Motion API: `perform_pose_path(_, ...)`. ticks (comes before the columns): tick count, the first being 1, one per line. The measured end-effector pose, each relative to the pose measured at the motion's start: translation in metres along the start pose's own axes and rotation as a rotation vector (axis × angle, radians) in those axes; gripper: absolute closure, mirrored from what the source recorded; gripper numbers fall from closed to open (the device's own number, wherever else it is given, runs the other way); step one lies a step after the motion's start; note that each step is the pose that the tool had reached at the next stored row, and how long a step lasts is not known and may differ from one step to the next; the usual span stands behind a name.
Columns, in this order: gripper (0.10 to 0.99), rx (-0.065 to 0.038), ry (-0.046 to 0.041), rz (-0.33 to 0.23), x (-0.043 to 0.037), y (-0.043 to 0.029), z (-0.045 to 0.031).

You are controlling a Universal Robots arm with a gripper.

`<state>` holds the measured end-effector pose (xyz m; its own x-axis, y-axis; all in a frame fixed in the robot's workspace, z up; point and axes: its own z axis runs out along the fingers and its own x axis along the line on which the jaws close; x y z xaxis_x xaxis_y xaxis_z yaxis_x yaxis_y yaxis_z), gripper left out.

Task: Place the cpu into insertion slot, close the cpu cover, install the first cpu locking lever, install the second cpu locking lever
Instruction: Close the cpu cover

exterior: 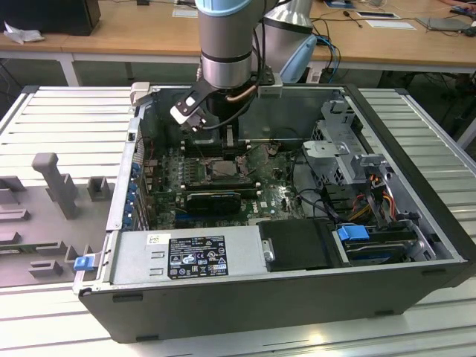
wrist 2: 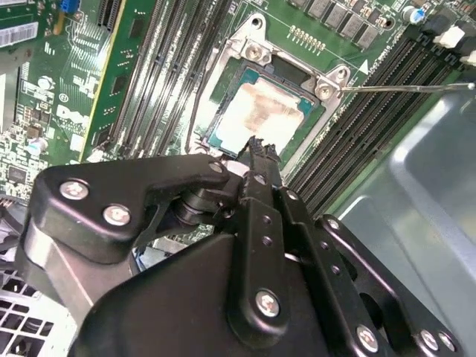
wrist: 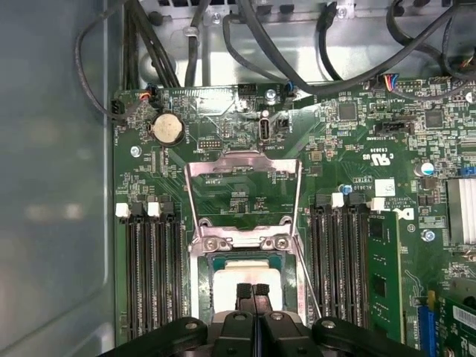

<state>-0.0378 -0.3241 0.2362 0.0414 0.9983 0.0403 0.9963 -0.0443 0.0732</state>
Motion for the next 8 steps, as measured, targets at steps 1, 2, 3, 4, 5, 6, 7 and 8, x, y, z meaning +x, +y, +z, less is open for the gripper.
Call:
perform_pose_path(1,0.980,0.000,0.0000,0.000,0.0000,0.0000,-0.0005)
perform_pose_path(2,0.980,0.000,0.0002,0.000,0.0001,0.0001,-0.0008)
perform_pose_path(3,0.980,0.000,0.0003,0.000,0.0001,0.0001,-0.0009)
perform_pose_path(4,0.980,0.000,0.0001,0.000,0.0001,0.0001,-0.0012)
perform_pose_path(5,0.980,0.000,-0.0002,0.000,0.0001,0.0001,-0.0016)
perform_pose_path(6,0.980,0.000,-0.0002,0.000,0.0001,0.0002,-0.0020)
perform_pose_path(7,0.980,0.000,0.0000,0.000,0.0001,0.0002,-0.0025)
perform_pose_path(8,0.980,0.000,0.0001,0.000,0.0002,0.0003,-0.0034)
